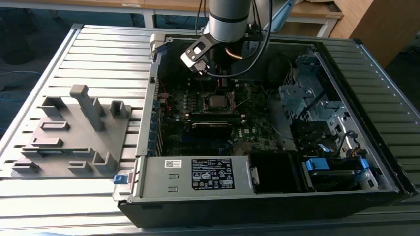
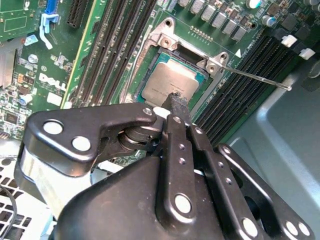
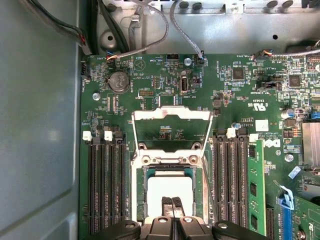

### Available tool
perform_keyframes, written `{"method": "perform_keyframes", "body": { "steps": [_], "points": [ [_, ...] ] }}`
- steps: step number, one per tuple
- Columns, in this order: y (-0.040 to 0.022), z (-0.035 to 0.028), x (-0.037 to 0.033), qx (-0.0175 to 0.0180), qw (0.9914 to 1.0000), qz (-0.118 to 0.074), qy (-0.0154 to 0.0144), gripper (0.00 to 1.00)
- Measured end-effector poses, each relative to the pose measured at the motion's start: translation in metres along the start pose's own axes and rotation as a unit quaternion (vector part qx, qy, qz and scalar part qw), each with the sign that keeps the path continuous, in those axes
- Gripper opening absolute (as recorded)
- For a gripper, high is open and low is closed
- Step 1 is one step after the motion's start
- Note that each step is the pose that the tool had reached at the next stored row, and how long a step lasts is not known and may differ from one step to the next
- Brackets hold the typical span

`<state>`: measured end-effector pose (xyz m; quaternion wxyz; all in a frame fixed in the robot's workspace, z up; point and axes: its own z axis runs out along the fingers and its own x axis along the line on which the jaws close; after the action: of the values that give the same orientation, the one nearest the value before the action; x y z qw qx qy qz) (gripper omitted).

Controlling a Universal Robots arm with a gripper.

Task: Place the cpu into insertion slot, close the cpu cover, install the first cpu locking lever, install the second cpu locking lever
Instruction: 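Close the cpu cover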

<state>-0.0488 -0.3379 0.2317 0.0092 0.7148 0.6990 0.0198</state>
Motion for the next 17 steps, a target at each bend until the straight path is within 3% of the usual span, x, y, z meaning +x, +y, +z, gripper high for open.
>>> {"method": "perform_keyframes", "body": {
  "steps": [17],
  "points": [
    [0.0001, -0.0028, 0.0000, 0.0001, 1.00000, 0.000, -0.0001, 0.11]
  ]
}}
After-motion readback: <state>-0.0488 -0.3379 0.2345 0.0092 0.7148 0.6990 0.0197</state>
